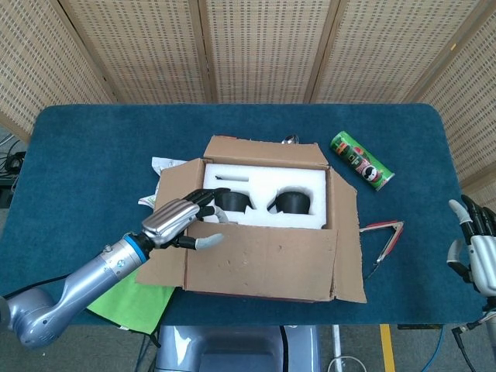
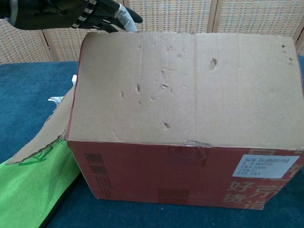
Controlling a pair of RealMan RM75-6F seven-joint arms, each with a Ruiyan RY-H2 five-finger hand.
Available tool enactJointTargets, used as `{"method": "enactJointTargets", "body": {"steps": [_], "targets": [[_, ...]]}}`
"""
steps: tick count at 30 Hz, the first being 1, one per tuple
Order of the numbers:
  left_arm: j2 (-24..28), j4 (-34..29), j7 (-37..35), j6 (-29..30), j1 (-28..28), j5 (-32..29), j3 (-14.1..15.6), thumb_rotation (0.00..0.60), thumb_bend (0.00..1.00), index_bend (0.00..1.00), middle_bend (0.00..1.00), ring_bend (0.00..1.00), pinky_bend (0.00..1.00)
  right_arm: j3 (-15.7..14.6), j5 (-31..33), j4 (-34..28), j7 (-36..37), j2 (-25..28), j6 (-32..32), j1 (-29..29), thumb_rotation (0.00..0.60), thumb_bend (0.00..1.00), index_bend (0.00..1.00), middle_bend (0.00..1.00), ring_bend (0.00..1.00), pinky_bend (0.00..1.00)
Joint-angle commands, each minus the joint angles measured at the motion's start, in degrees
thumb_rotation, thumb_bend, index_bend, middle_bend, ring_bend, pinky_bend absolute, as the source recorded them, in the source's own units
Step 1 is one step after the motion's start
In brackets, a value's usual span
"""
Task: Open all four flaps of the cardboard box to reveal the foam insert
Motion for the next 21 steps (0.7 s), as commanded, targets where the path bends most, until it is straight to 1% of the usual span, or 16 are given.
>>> {"method": "enactJointTargets", "body": {"steps": [1, 5, 8, 9, 13, 14, 15, 17, 21], "targets": [[4.1, -2.2, -11.2, -3.2, 3.1, 7.1, -2.3, 0.072, 0.24, 0.36, 0.00, 0.00, 0.00, 0.1, 0.1, -0.4, -0.6, 0.0, 0.0, 0.1, 0.600, 0.83, 0.00, 0.00, 0.00, 0.00], [6.3, -3.0, -21.8, -4.2, 5.0, 14.1, -2.8, 0.072, 0.24, 0.36, 0.00, 0.00, 0.00, 0.1, 0.2, -1.0, -1.3, 0.1, 0.0, 0.2, 0.600, 0.83, 0.00, 0.00, 0.00, 0.00], [7.8, -3.2, -31.1, -3.8, 6.1, 19.8, -2.7, 0.069, 0.24, 0.36, 0.00, 0.00, 0.00, 0.1, 0.3, -1.5, -1.9, 0.2, 0.1, 0.2, 0.600, 0.83, 0.00, 0.00, 0.00, 0.00], [8.4, -3.1, -35.5, -3.5, 6.3, 22.6, -2.4, 0.069, 0.24, 0.36, 0.00, 0.00, 0.00, 0.2, 0.3, -1.6, -2.1, 0.2, 0.2, 0.2, 0.600, 0.83, 0.00, 0.00, 0.00, 0.00], [10.2, -2.4, -48.6, -1.6, 5.8, 31.4, -0.5, 0.070, 0.24, 0.36, 0.00, 0.00, 0.00, 0.2, 0.4, -2.0, -2.6, 0.2, 0.1, 0.3, 0.600, 0.83, 0.00, 0.00, 0.00, 0.00], [10.8, -2.0, -52.6, -0.8, 5.3, 34.1, 0.4, 0.070, 0.24, 0.36, 0.00, 0.00, 0.00, 0.2, 0.4, -2.1, -2.7, 0.2, 0.1, 0.4, 0.600, 0.83, 0.00, 0.00, 0.00, 0.00], [11.5, -1.4, -58.2, 0.5, 4.4, 38.0, 2.0, 0.071, 0.24, 0.36, 0.00, 0.00, 0.00, 0.2, 0.4, -2.2, -2.9, 0.1, 0.1, 0.4, 0.600, 0.83, 0.00, 0.00, 0.00, 0.00], [12.6, 0.3, -66.4, 3.3, 2.9, 43.9, 4.6, 0.071, 0.24, 0.36, 0.00, 0.00, 0.00, 0.3, 0.5, -2.3, -3.1, 0.2, 0.1, 0.4, 0.600, 0.83, 0.00, 0.00, 0.00, 0.00], [14.0, 4.9, -82.0, 10.9, -1.2, 54.9, 11.0, 0.066, 0.24, 0.36, 0.00, 0.00, 0.00, 0.3, 0.5, -2.6, -3.4, 0.3, 0.3, 0.4, 0.600, 0.83, 0.00, 0.00, 0.00, 0.00]]}}
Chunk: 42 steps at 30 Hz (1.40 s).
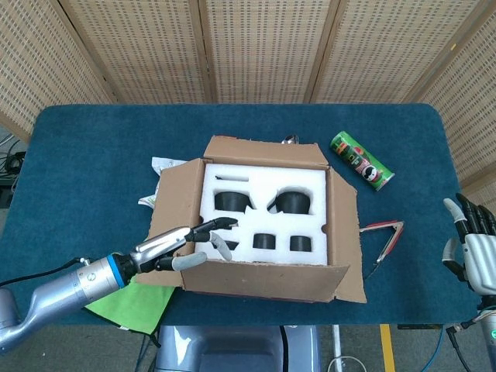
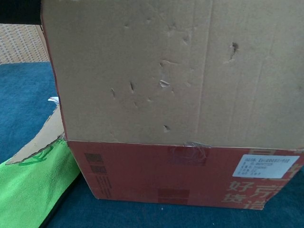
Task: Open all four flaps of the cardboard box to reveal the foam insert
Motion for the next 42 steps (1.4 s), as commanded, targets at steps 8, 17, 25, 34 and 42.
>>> {"method": "enactJointTargets", "body": {"steps": [8, 17, 25, 34, 42], "targets": [[4.4, 10.5, -31.5, 19.3, -9.7, 25.9, 16.2, 0.062, 0.24, 0.36, 0.00, 0.00, 0.00, 0.0, 0.1, -0.3, -0.1, 0.1, 0.2, -0.2, 0.600, 0.83, 0.00, 0.00, 0.00, 0.00], [4.8, 10.9, -32.1, 22.9, -11.7, 28.2, 20.6, 0.061, 0.24, 0.36, 0.00, 0.00, 0.00, -0.1, 0.0, -0.3, -0.2, 0.2, 0.2, -0.2, 0.600, 0.83, 0.00, 0.00, 0.00, 0.00], [4.3, 11.1, -32.7, 24.4, -13.3, 28.1, 23.2, 0.060, 0.24, 0.36, 0.00, 0.00, 0.00, -0.1, 0.0, -0.4, -0.2, 0.2, 0.3, -0.2, 0.600, 0.83, 0.00, 0.00, 0.00, 0.00], [4.1, 11.6, -35.3, 28.0, -15.6, 28.9, 26.2, 0.057, 0.24, 0.35, 0.00, 0.00, 0.00, -0.1, 0.0, -0.3, 0.0, 0.3, 0.3, -0.2, 0.600, 0.83, 0.00, 0.00, 0.00, 0.00], [3.5, 11.1, -35.7, 29.5, -17.9, 31.7, 29.4, 0.052, 0.24, 0.35, 0.00, 0.00, 0.00, -0.1, 0.1, 0.1, 0.6, 0.2, 0.3, -0.3, 0.600, 0.83, 0.00, 0.00, 0.00, 0.00]]}}
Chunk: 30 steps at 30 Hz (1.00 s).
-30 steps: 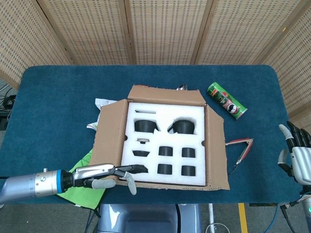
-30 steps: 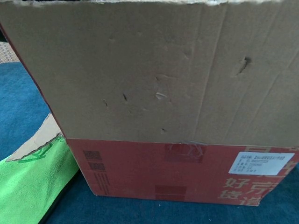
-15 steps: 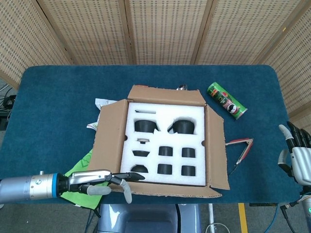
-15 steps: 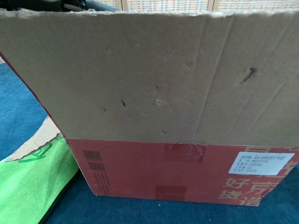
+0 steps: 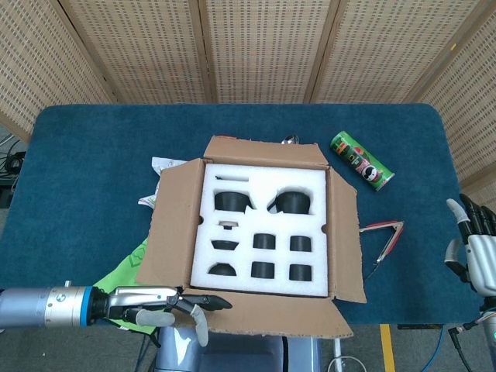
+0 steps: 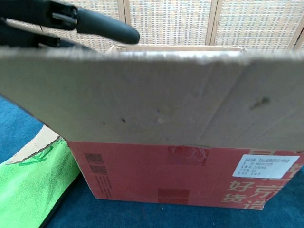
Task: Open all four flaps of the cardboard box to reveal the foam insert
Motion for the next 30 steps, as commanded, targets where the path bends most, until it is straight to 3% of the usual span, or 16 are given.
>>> {"method": "enactJointTargets", "body": {"steps": [1, 7, 15, 26, 30], "targets": [[-0.2, -0.4, 0.4, 0.3, -0.6, 0.8, 0.8, 0.052, 0.24, 0.35, 0.00, 0.00, 0.00, 0.0, 0.0, 0.1, 0.1, 0.0, 0.0, 0.0, 0.600, 0.83, 0.00, 0.00, 0.00, 0.00], [-0.2, -1.1, 2.6, -0.4, -1.4, 0.9, 2.4, 0.046, 0.24, 0.35, 0.00, 0.00, 0.00, -0.1, -0.1, 0.5, 0.6, -0.1, 0.0, -0.1, 0.600, 0.83, 0.00, 0.00, 0.00, 0.00], [0.8, -1.7, 11.4, -3.3, -0.2, -5.6, 2.0, 0.043, 0.24, 0.35, 0.00, 0.00, 0.00, -0.1, -0.1, 0.7, 0.9, -0.1, -0.1, -0.1, 0.600, 0.83, 0.00, 0.00, 0.00, 0.00], [2.0, -2.8, 33.3, -10.2, 5.2, -16.4, 0.4, 0.039, 0.29, 0.35, 0.00, 0.00, 0.00, 0.0, 0.2, 0.9, 0.8, -0.2, -0.5, 0.1, 0.600, 0.83, 0.00, 0.00, 0.00, 0.00], [1.8, -2.8, 44.9, -11.4, 8.9, -21.8, -1.1, 0.041, 0.30, 0.35, 0.00, 0.00, 0.00, 0.0, 0.5, 1.1, 0.7, -0.4, -0.7, 0.2, 0.600, 0.83, 0.00, 0.00, 0.00, 0.00]]}}
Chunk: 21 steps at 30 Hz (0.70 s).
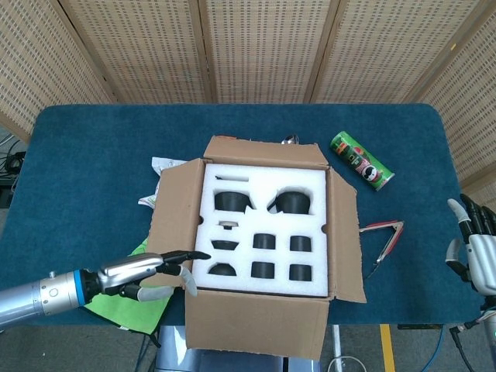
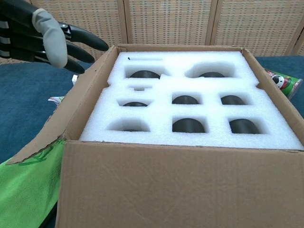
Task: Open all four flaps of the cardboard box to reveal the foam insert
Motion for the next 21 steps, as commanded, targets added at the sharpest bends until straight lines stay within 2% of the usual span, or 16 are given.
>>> {"method": "enactJointTargets", "body": {"steps": [1, 7, 11, 15, 17, 21], "targets": [[-0.2, -0.3, 14.2, -2.0, 5.4, -7.4, -2.1, 0.042, 0.30, 0.34, 0.00, 0.00, 0.00, 0.0, 0.2, 0.2, 0.0, -0.1, -0.2, 0.1, 0.600, 0.83, 0.00, 0.00, 0.00, 0.00], [-2.1, 0.1, 31.2, 0.5, 12.9, -17.4, -4.8, 0.068, 0.30, 0.33, 0.00, 0.00, 0.00, 0.1, 0.8, 1.0, 0.0, -0.6, -0.8, 0.3, 0.600, 0.83, 0.00, 0.00, 0.00, 0.00], [-4.4, 1.0, 44.2, 4.7, 19.1, -24.5, -6.6, 0.079, 0.30, 0.31, 0.00, 0.00, 0.00, 0.1, 1.1, 1.5, -0.2, -0.9, -1.1, 0.5, 0.600, 0.83, 0.00, 0.00, 0.00, 0.00], [-5.8, 1.8, 51.7, 8.5, 23.4, -29.0, -7.5, 0.082, 0.30, 0.30, 0.00, 0.00, 0.00, 0.0, 1.2, 2.0, -0.6, -1.2, -1.4, 0.6, 0.600, 0.83, 0.00, 0.00, 0.00, 0.00], [-7.6, 2.2, 57.2, 12.6, 27.2, -31.7, -8.2, 0.084, 0.30, 0.29, 0.00, 0.00, 0.00, 0.0, 1.3, 2.5, -0.9, -1.5, -1.6, 0.8, 0.600, 0.83, 0.00, 0.00, 0.00, 0.00], [-10.0, 3.6, 63.8, 18.0, 32.0, -35.0, -9.2, 0.087, 0.30, 0.28, 0.00, 0.00, 0.00, -0.2, 1.0, 3.0, -1.8, -2.1, -1.5, 0.8, 0.600, 0.83, 0.00, 0.00, 0.00, 0.00]]}}
